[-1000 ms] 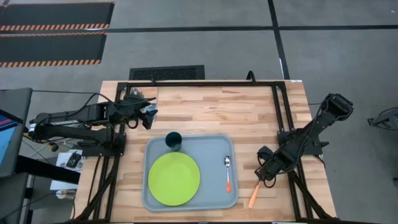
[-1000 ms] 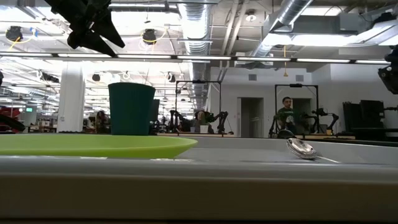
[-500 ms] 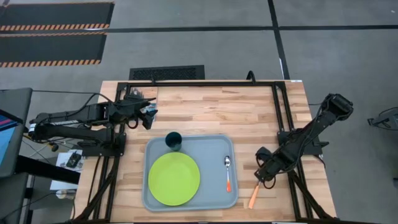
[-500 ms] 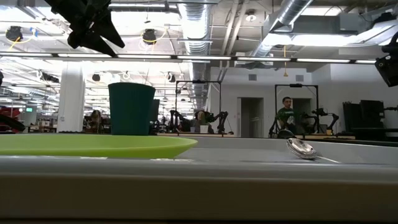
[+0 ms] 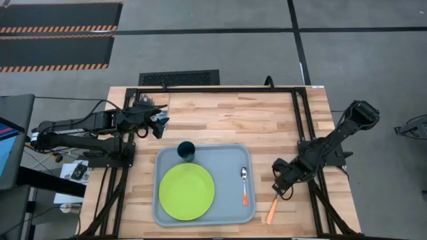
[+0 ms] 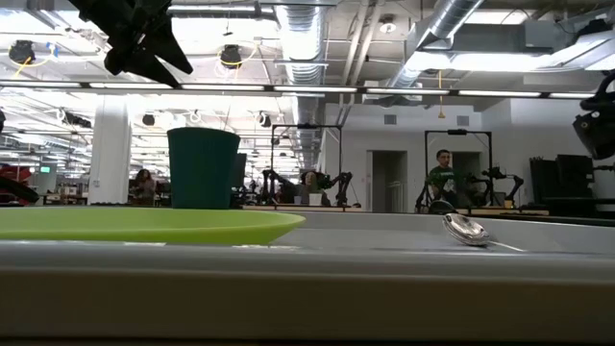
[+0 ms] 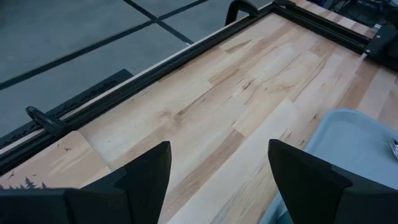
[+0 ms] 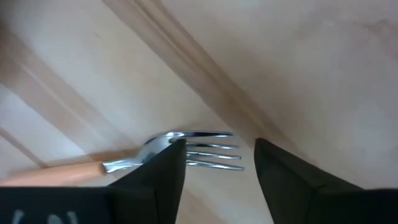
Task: Pick and place plate/cup/fork/spoon on tray
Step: Put the orange fork on the gray serving tray to the left of the orange spoon
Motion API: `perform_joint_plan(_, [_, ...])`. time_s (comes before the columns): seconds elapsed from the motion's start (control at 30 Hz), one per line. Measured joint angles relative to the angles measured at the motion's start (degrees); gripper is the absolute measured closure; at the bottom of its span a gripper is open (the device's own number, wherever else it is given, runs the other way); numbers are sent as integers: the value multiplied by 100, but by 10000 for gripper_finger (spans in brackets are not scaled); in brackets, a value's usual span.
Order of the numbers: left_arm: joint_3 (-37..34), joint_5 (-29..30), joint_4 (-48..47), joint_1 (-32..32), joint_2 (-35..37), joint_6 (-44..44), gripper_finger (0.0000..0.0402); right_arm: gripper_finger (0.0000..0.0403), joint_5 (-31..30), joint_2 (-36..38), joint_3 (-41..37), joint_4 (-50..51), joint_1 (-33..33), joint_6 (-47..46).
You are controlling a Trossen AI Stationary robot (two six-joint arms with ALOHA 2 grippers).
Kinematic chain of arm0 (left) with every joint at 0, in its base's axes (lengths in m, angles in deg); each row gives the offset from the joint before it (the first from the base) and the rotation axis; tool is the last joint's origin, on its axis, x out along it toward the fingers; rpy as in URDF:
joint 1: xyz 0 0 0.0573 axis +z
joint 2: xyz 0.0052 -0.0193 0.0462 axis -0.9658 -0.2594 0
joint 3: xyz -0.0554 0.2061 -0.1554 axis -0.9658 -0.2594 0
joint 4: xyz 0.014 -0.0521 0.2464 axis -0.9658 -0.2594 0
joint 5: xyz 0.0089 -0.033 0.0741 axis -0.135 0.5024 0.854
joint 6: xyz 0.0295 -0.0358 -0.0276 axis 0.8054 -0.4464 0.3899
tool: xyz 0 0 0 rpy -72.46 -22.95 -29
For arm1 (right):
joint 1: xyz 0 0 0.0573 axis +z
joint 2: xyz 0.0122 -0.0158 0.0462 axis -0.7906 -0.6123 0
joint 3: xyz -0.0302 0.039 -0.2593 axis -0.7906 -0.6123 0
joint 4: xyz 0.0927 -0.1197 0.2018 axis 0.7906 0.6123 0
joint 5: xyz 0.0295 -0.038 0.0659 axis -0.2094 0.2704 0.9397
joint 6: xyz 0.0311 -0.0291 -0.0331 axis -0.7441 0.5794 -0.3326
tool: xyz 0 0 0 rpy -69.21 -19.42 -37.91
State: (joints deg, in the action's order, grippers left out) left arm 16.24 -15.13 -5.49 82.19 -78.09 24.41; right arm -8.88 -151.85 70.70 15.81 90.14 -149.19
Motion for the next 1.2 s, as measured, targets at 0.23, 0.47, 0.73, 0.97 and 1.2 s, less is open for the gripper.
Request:
perform_joint_plan(0.23, [0, 36, 0, -1, 0, -4, 145, 314, 175, 6, -2, 84, -216, 433])
perform_joint_plan(0.47, [0, 108, -2, -2, 0, -4, 145, 388, 181, 4, 2, 78, -255, 439])
perform_joint_plan(0.73, [0, 109, -2, -1, 0, -2, 145, 396, 176, 0, 156, 169, -255, 444])
perform_joint_plan(0.97, [0, 111, -3, 0, 0, 55, 145, 396, 123, 188, 234, 358, -326, 478])
perform_joint_plan(1.2, [0, 164, 7, -2, 2, 101, 145, 393, -333, 743, 236, 405, -660, 719])
